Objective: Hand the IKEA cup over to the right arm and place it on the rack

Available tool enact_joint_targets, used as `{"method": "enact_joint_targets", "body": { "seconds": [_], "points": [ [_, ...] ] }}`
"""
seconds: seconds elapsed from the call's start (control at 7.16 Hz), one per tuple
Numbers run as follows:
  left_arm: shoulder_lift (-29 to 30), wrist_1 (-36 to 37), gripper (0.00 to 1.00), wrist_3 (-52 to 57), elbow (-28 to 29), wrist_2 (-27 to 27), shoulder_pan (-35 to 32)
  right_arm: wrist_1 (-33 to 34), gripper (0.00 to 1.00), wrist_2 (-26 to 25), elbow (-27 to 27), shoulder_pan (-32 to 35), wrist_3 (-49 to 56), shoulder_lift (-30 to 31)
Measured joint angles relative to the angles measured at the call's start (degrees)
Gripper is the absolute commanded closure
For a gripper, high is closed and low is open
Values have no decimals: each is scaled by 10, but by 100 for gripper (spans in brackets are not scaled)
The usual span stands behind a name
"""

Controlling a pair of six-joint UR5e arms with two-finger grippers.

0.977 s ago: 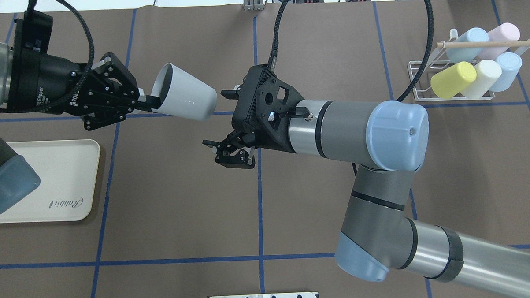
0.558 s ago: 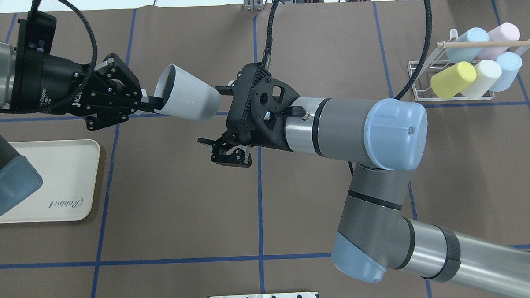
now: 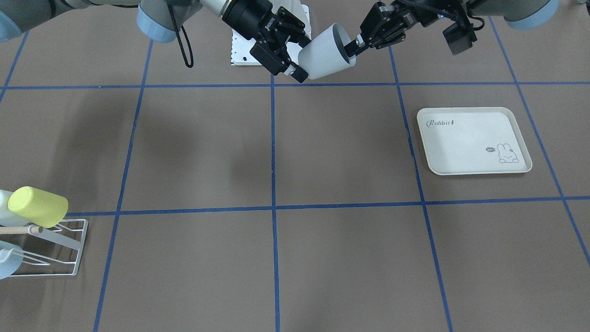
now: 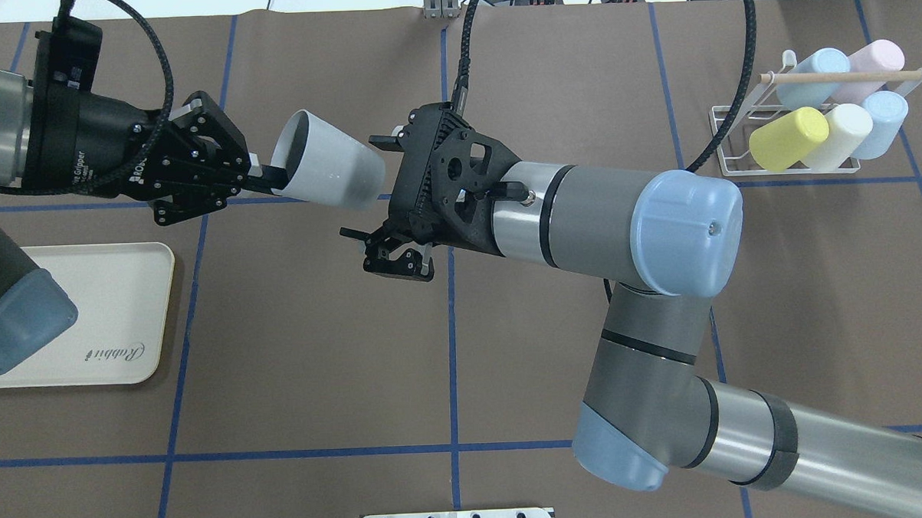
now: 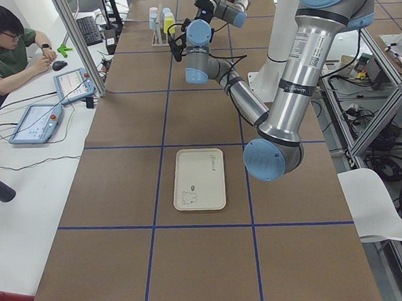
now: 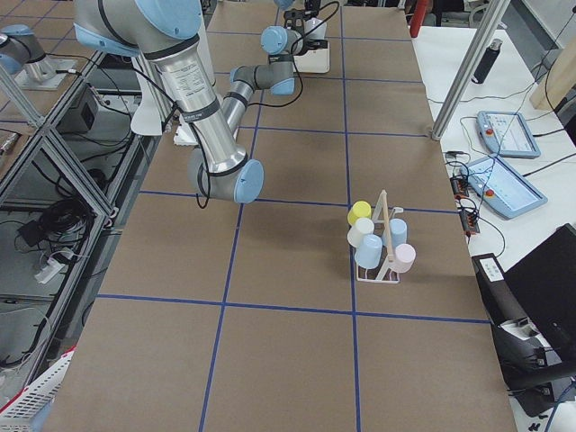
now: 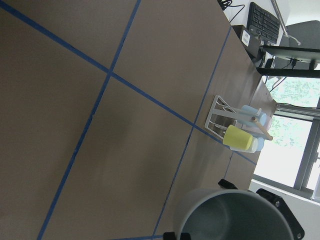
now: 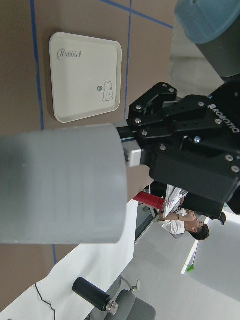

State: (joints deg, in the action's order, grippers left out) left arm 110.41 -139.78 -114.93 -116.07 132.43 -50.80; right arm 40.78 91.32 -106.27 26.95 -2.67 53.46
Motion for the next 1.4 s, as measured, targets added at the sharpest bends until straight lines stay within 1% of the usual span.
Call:
{"method": "enact_joint_targets", "body": {
  "seconds": [0.56,1.12,1.26,1.4],
  "points": [
    [11,1,100,1,5,0,0,0,1,-28,0,-4,23,0],
    [19,2,100,1,14,-1,0,0,2,-31,-1,-9,26,-1],
    [20,2,100,1,15,-1,0,0,3,-31,-1,-10,26,-1],
    [20,2,100,1,16,0,0,0,8,-31,-2,-10,26,-1]
  ]
}}
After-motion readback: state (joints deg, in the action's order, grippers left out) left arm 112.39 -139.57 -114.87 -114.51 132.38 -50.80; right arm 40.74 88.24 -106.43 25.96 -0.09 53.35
